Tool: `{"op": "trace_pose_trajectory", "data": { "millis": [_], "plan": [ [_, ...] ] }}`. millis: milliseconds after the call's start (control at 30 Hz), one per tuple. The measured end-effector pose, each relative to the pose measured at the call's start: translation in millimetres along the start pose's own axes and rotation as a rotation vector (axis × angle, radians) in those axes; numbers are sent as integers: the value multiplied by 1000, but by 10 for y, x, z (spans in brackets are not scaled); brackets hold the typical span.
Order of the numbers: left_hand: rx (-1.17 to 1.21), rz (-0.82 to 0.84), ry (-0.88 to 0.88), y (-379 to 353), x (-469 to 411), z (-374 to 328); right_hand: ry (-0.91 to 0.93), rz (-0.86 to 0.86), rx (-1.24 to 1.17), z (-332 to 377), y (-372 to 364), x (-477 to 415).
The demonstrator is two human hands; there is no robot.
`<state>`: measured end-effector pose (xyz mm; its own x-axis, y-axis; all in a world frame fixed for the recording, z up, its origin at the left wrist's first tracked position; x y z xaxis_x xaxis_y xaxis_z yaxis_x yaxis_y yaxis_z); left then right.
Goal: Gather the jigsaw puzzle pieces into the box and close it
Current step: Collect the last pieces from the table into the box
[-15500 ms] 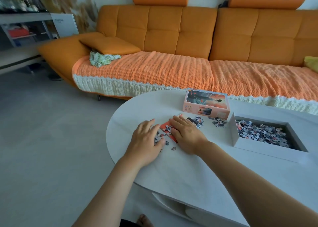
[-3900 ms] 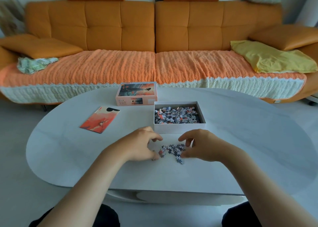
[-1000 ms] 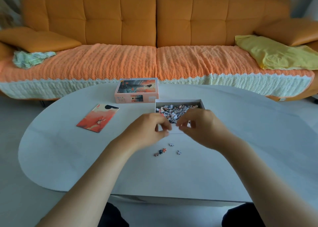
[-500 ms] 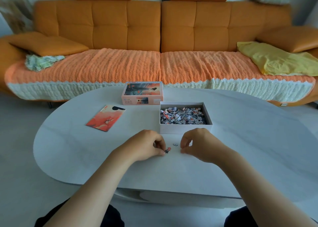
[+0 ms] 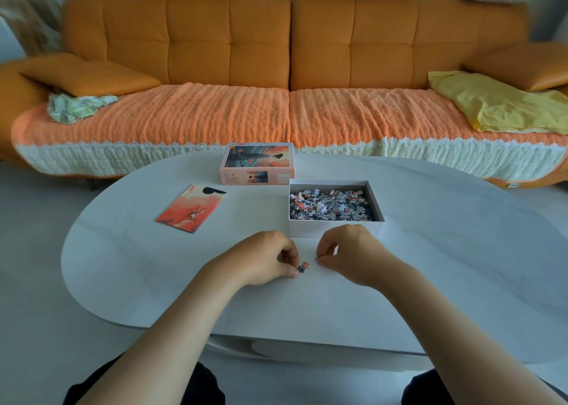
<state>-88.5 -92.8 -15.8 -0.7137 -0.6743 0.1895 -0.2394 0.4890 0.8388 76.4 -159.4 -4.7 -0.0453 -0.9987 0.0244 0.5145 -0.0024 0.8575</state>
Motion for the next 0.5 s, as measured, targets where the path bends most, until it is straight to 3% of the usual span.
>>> {"op": "trace_pose_trajectory", "data": {
  "millis": [233, 500],
  "plan": [
    [-6, 9, -11, 10, 27, -38, 93, -55, 20, 166, 22, 0],
    [5, -13, 22, 33, 61, 3, 151, 14, 147, 217, -115, -47]
  ]
}}
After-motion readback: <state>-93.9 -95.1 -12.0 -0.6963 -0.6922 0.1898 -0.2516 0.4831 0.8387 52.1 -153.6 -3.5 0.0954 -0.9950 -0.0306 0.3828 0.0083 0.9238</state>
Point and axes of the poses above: each hand's wrist, its own x-axis away from the middle knuckle, its own y-axis out of the back of the hand, z = x × y, the point moved 4 cm from there along -x, towards the middle knuckle
